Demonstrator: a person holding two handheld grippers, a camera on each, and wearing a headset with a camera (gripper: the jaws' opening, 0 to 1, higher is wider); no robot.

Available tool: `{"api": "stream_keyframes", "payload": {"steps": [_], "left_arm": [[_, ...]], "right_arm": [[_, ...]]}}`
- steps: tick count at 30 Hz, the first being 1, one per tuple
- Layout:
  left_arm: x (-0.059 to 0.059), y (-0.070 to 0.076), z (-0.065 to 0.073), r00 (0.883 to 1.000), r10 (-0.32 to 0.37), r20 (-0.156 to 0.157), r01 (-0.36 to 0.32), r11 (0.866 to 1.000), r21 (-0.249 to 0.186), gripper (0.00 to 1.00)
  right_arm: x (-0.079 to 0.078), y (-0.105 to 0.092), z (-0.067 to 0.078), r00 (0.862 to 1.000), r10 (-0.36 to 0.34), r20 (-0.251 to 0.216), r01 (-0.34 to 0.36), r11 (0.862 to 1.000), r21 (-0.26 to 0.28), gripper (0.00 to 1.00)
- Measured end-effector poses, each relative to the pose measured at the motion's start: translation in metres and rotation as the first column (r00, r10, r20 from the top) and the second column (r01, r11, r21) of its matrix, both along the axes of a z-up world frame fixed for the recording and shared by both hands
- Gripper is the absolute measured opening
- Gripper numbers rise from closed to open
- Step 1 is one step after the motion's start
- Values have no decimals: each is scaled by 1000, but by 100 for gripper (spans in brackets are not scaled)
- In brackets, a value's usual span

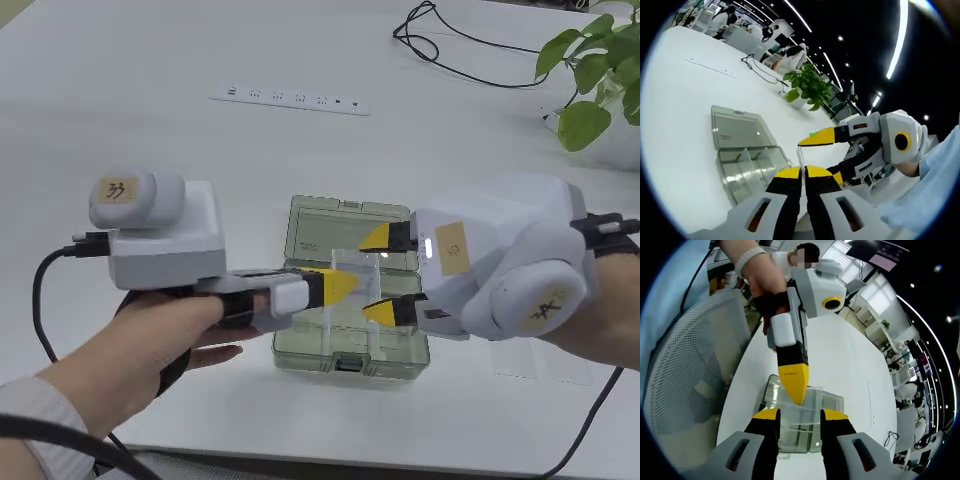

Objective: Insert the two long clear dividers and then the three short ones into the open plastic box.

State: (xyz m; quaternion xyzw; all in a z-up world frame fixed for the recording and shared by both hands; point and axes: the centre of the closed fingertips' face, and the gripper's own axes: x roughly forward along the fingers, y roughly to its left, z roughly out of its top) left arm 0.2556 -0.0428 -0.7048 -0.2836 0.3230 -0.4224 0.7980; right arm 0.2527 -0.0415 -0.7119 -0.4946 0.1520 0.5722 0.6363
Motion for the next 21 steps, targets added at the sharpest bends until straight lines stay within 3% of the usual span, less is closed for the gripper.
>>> {"api": "stream_keyframes", "payload": {"steps": [5, 8, 9, 11, 13, 17, 18, 21], "left_arm": [[-1, 0, 0, 1000, 9, -19, -10, 999, -31, 0], [-2, 0, -1, 1000, 6, -13, -7, 1000, -23, 0], [-4, 1, -6, 1000, -8, 14, 8, 1000, 8, 0], [-7, 0, -6, 1000, -14, 3, 14, 1000, -4, 0], [-8, 1, -7, 999, -24, 32, 24, 1000, 15, 0], [-12, 4, -9, 995, -61, 81, 58, 997, 44, 0], [-15, 5, -10, 990, -87, 108, 81, 995, 59, 0], [-18, 7, -13, 983, -122, 136, 111, 990, 87, 0]], "right_arm": [[-2, 0, 1, 1000, 12, 5, -12, 1000, -9, 32], [-4, -1, -1, 1000, 30, 1, -30, 999, -24, 33], [-4, -3, -2, 999, 34, -3, -34, 999, -36, 31], [-5, 0, -1, 999, 9, -40, -10, 1000, -5, 37], [-5, 1, 3, 998, 0, -66, 1, 1000, 16, 38], [-6, 3, 13, 986, -14, -165, 26, 997, 71, 35], [-7, 3, 16, 980, -8, -201, 23, 997, 77, 34], [-9, 2, 19, 946, -15, -324, 48, 994, 96, 30]]}}
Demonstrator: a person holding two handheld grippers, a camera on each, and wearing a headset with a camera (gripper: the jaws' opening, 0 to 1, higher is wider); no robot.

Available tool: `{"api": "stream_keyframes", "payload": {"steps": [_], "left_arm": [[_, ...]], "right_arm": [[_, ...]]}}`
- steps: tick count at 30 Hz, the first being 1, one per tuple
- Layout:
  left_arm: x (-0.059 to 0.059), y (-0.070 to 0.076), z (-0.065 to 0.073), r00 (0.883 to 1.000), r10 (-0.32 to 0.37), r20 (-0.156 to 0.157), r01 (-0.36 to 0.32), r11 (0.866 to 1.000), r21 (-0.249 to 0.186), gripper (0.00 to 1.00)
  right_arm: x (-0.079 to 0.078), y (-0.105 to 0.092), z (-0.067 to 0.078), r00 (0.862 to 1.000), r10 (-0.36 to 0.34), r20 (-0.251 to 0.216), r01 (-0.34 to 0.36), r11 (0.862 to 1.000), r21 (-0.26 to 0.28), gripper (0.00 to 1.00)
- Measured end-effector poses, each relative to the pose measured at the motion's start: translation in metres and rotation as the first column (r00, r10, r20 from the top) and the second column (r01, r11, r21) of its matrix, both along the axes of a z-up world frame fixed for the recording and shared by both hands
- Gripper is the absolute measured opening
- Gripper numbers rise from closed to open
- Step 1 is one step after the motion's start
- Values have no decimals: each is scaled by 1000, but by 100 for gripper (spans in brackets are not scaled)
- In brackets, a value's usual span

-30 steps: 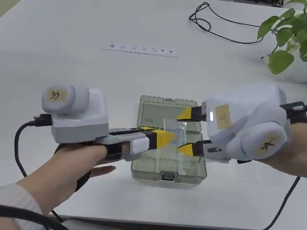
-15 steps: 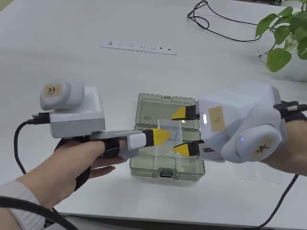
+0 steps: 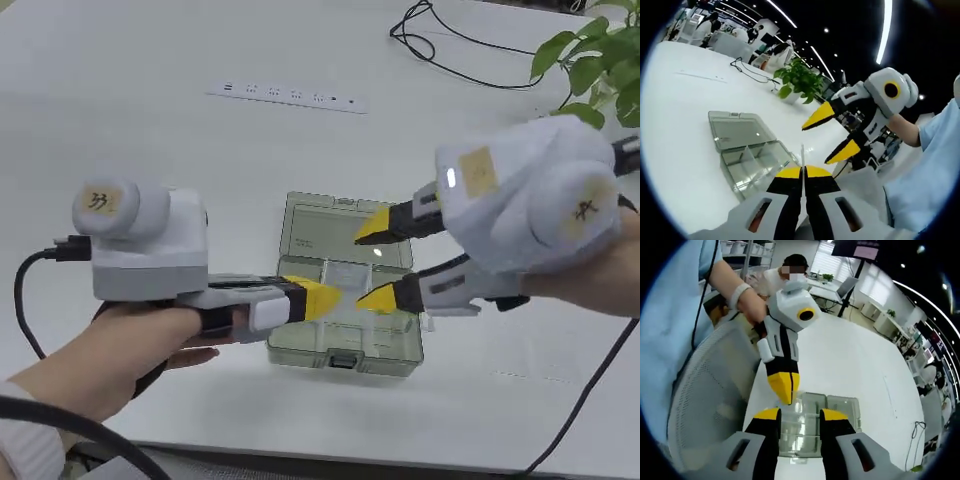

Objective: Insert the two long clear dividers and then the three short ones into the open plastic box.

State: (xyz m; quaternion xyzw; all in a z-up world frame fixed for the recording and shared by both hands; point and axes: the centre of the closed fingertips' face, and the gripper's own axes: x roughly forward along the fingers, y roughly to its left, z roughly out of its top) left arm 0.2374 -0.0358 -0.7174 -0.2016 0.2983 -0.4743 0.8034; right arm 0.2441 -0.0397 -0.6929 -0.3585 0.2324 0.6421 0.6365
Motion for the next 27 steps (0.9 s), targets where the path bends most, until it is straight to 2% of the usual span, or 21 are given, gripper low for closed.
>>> {"api": "stream_keyframes", "payload": {"steps": [3, 5, 6, 7, 9, 10, 12, 13, 14, 16, 18, 19, 20, 21, 26, 27], "left_arm": [[-5, 1, 0, 999, -38, 34, 38, 999, 11, 0], [-10, -1, 3, 994, -78, 71, 79, 997, -5, 0], [-13, -1, 4, 993, -91, 75, 92, 996, -8, 0], [-14, -1, 4, 992, -96, 79, 97, 995, -1, 0], [-17, -2, 6, 984, -130, 123, 131, 991, 6, 0], [-17, -2, 5, 984, -130, 121, 130, 992, 8, 0], [-19, -2, 6, 979, -150, 137, 150, 989, 12, 0], [-20, -2, 6, 978, -154, 139, 153, 988, 13, 0], [-21, -2, 6, 977, -161, 137, 161, 987, 13, 0], [-22, -3, 6, 972, -176, 157, 176, 984, 18, 0], [-24, -3, 6, 968, -189, 165, 188, 982, 25, 0], [-24, -3, 5, 965, -198, 172, 195, 980, 29, 0], [-25, -4, 5, 963, -203, 177, 201, 979, 32, 0], [-26, -4, 5, 960, -210, 183, 207, 978, 37, 0], [-27, -4, 9, 956, -214, 201, 215, 976, 20, 0], [-27, -4, 9, 955, -216, 203, 216, 976, 18, 0]], "right_arm": [[1, 0, 2, 997, 24, -77, -23, 1000, 13, 26], [1, 1, 3, 990, 26, -142, -22, 999, 32, 23], [-1, 1, 3, 981, 23, -192, -20, 1000, 19, 23], [-4, 2, 3, 976, 34, -213, -31, 999, 17, 22], [-12, 0, 2, 960, 46, -277, -51, 999, -11, 19], [-15, 0, 1, 948, 52, -313, -64, 998, -28, 18], [-18, 0, -2, 930, 49, -365, -74, 996, -55, 16], [-20, -1, -3, 922, 47, -384, -80, 994, -69, 16], [-18, 1, -6, 922, 50, -385, -84, 994, -73, 16], [-19, 1, -10, 908, 44, -416, -93, 991, -97, 15], [-24, 2, -13, 892, 43, -449, -106, 987, -117, 12], [-29, 4, -13, 876, 51, -480, -120, 986, -114, 10], [-31, 5, -13, 866, 46, -497, -121, 985, -120, 9], [-31, 7, -14, 869, 49, -492, -125, 985, -123, 9], [-37, 6, -17, 848, 60, -526, -160, 976, -147, 7], [-36, 6, -18, 849, 62, -526, -162, 976, -147, 6]]}}
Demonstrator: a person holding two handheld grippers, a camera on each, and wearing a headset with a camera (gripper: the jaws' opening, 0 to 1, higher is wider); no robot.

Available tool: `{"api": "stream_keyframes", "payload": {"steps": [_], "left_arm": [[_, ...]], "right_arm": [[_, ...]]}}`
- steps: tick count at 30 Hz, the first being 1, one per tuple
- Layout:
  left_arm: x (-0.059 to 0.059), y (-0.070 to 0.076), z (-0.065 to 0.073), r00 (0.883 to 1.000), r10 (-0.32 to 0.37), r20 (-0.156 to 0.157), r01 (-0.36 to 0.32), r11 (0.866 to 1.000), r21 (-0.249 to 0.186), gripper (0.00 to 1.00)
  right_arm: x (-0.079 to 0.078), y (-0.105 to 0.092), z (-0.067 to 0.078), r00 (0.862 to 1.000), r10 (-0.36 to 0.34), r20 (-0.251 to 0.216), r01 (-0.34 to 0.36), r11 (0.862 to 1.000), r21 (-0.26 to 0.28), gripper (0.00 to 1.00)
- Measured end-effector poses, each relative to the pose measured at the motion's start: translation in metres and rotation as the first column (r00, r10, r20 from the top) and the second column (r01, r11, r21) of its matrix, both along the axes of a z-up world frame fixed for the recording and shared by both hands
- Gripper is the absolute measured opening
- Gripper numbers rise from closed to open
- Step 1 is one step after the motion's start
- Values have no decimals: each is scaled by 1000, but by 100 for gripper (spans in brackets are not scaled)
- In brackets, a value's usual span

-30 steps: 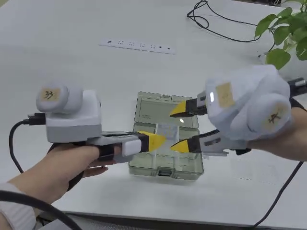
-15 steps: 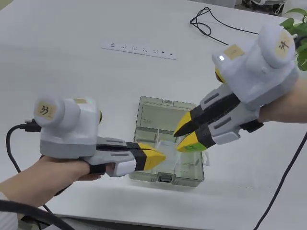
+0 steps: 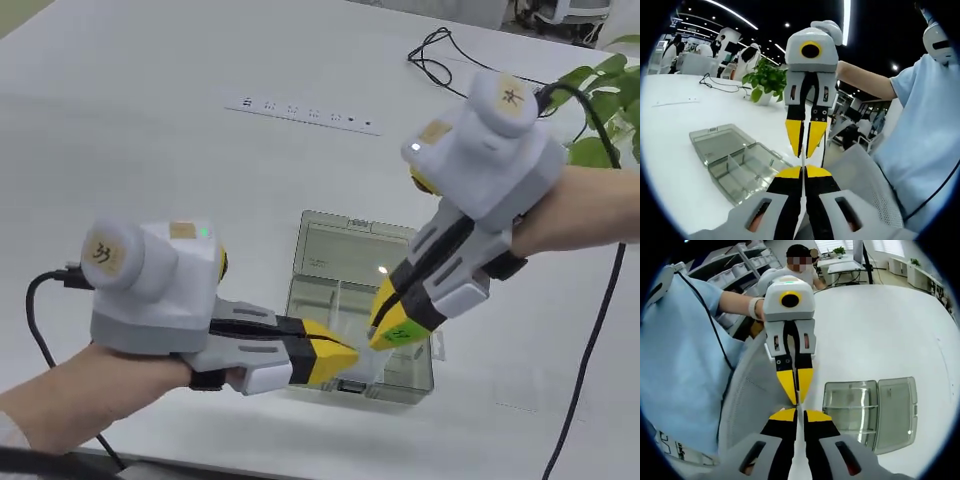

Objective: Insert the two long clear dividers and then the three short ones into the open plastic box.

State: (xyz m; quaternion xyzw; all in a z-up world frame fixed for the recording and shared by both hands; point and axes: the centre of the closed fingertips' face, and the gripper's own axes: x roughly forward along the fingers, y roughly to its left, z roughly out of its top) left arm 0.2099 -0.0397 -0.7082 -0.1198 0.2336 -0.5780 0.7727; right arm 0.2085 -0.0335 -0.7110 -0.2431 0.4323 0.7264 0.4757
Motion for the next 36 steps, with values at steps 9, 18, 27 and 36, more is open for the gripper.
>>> {"api": "stream_keyframes", "payload": {"steps": [9, 18, 27, 36], "left_arm": [[-1, -3, 1, 1000, -11, 9, 11, 1000, -12, 0], [-8, -7, -3, 999, -50, 20, 50, 999, 12, 0], [-1, 4, -4, 999, 0, 48, -1, 999, 34, 0], [9, 15, -17, 994, 32, 108, -46, 990, 131, 3]], "right_arm": [[-3, -2, 1, 1000, 19, -24, -20, 1000, -13, 4], [-12, -7, -4, 998, 63, -31, -65, 996, -61, 2], [-5, 3, -3, 997, 70, 31, -68, 995, -67, 2], [4, 11, -10, 998, 22, 67, -16, 996, -89, 2]]}}
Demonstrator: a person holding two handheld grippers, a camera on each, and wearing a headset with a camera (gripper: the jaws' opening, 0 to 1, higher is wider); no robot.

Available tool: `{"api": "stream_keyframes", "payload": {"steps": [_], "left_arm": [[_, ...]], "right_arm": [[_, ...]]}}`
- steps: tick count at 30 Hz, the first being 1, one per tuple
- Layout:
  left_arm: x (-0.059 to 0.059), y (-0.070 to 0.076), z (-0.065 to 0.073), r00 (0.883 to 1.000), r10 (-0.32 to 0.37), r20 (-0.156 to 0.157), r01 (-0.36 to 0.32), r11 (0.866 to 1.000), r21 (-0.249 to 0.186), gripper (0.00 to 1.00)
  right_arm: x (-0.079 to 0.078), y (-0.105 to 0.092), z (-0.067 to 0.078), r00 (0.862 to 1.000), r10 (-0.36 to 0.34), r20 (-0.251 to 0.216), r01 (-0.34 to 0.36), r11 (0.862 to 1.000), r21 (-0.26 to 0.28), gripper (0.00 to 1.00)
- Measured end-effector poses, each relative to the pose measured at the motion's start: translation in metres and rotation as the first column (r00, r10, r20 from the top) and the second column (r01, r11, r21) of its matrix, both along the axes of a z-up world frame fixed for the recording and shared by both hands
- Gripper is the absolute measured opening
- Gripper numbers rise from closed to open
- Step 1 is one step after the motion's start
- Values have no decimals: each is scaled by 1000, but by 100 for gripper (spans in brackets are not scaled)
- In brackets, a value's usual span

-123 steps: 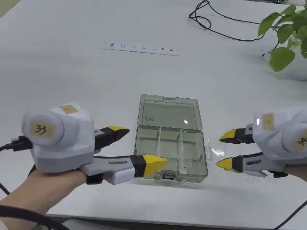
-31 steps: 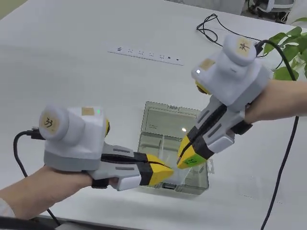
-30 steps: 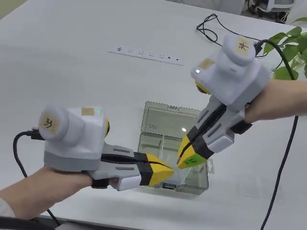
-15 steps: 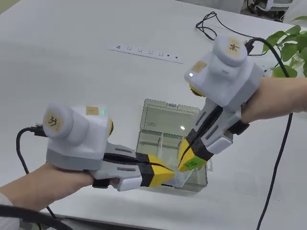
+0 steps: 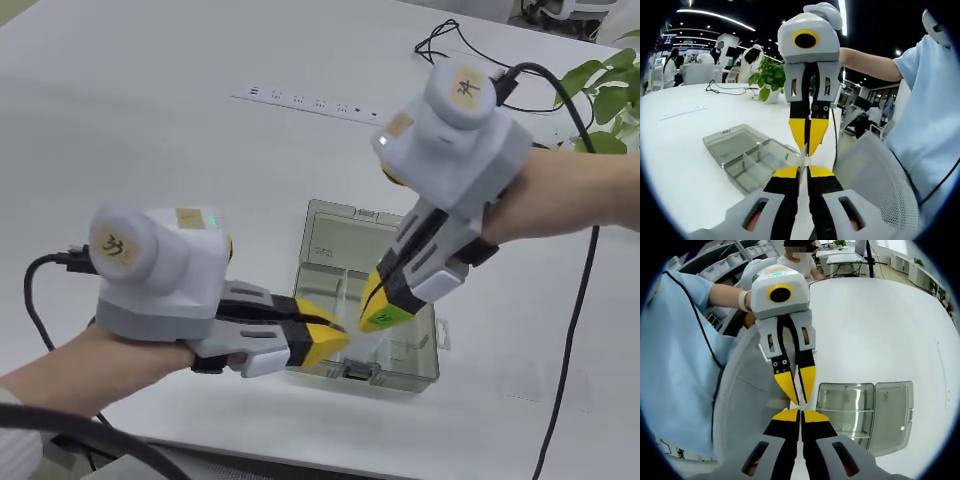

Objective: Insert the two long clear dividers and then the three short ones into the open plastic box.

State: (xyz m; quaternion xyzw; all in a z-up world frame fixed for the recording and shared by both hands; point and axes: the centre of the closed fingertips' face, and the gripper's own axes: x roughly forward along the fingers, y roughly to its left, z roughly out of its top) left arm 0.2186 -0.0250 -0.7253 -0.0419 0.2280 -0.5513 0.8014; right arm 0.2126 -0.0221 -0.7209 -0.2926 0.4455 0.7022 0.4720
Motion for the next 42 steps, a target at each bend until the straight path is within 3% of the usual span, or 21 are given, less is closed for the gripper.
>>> {"api": "stream_keyframes", "payload": {"steps": [4, 8, 9, 14, 20, 27, 36, 42], "left_arm": [[4, 5, -5, 999, 26, 21, -27, 999, 34, 19], [11, 14, -16, 997, 70, 29, -72, 994, 87, 37], [12, 17, -19, 996, 78, 33, -81, 992, 102, 40], [16, 28, -24, 993, 108, 55, -115, 984, 136, 52], [17, 40, -31, 990, 126, 57, -135, 975, 178, 62], [21, 52, -35, 985, 153, 78, -165, 966, 200, 73], [25, 65, -42, 973, 216, 76, -227, 948, 225, 100], [24, 69, -45, 972, 226, 68, -236, 945, 227, 100]], "right_arm": [[6, 0, -2, 999, -30, 22, 30, 999, -12, 2], [23, 0, -7, 993, -106, 59, 108, 994, -29, 2], [30, 1, -8, 989, -116, 89, 119, 993, -27, 2], [42, 5, -11, 980, -155, 127, 159, 987, -23, 2], [57, 12, -16, 967, -182, 176, 189, 982, -19, 2], [65, 19, -25, 964, -191, 185, 200, 979, -27, 2], [67, 22, -36, 968, -185, 171, 195, 980, -41, 2], [67, 19, -40, 969, -175, 175, 187, 981, -52, 2]]}}
